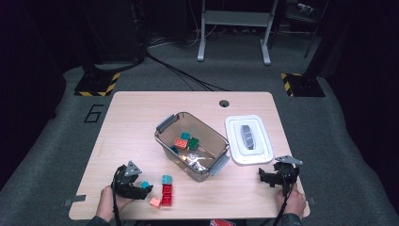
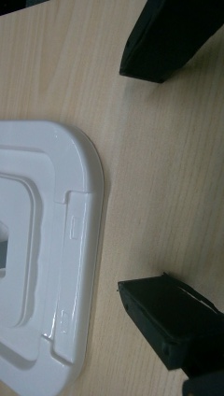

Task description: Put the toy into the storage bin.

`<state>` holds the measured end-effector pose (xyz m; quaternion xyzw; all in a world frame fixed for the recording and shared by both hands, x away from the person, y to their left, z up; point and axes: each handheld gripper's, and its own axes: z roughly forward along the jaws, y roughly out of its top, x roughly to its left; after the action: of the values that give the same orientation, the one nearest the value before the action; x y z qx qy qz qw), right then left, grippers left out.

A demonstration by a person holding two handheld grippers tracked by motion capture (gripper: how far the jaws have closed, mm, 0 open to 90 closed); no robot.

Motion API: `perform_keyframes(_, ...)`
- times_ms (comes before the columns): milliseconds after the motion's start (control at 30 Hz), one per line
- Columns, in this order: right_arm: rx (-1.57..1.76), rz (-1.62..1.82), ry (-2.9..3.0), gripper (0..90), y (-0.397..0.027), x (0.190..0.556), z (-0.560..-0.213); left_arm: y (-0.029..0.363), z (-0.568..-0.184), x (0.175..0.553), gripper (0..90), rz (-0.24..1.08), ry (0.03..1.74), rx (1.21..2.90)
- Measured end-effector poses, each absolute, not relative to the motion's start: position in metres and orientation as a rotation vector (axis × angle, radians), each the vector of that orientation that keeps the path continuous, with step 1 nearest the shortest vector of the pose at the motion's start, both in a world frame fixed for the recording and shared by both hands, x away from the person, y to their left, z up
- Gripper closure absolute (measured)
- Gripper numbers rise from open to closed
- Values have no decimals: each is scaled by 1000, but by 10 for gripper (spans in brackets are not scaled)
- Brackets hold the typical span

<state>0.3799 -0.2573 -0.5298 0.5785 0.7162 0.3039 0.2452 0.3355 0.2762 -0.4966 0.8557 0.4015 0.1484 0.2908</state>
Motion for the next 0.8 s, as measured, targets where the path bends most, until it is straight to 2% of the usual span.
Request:
perform_keyframes(433, 1579, 829, 1955, 0, -257, 380, -530, 272, -499, 335, 570, 387, 1043, 2303)
perform_keyframes(800, 1579, 829, 1955, 0, -257, 380, -530, 277, -490, 341, 585, 396, 1043, 2269)
